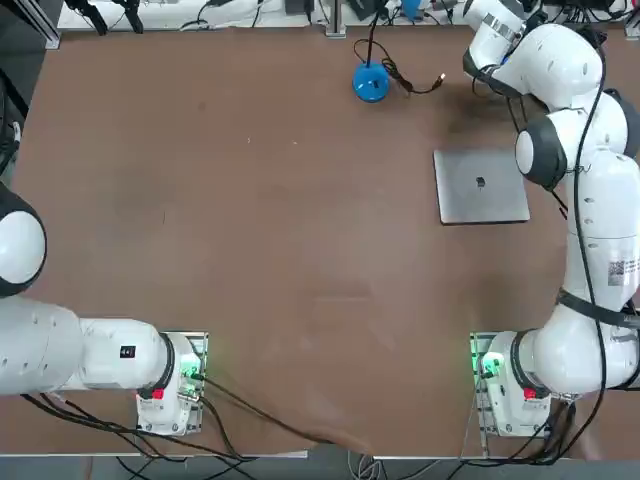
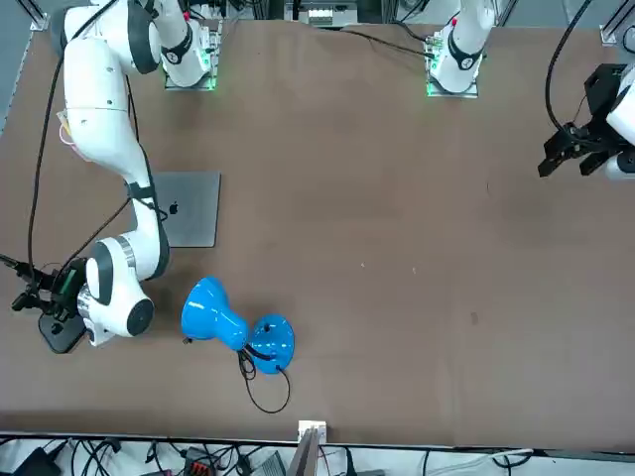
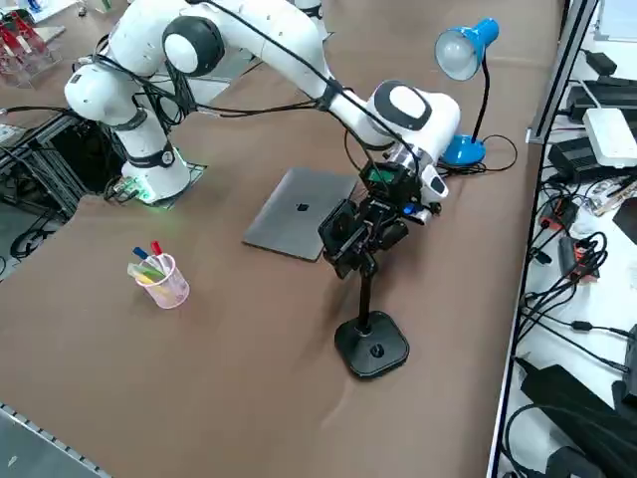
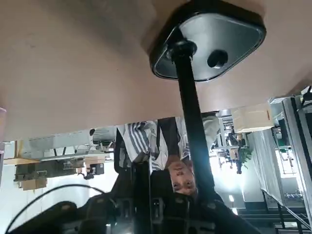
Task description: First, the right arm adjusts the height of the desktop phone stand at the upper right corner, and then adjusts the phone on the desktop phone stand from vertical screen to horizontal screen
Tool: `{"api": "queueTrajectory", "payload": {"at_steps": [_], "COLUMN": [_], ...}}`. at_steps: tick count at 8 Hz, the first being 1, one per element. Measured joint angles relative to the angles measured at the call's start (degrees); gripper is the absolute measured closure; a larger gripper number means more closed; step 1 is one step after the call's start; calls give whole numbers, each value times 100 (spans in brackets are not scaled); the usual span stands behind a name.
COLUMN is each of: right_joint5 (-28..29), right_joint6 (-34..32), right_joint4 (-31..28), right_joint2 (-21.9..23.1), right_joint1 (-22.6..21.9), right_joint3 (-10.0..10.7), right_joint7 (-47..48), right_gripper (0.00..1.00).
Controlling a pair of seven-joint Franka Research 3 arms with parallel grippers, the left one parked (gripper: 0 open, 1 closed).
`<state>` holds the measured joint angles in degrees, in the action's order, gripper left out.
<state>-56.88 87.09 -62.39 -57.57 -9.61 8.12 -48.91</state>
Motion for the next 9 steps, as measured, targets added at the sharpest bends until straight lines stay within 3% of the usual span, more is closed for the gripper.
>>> {"api": "queueTrajectory", "payload": {"at_steps": [9], "right_joint5": [578], "right_joint6": [40], "right_joint4": [394], "right_joint2": [10], "right_joint1": [71], "right_joint3": [-46], "right_joint7": [8], "right_gripper": [83]}}
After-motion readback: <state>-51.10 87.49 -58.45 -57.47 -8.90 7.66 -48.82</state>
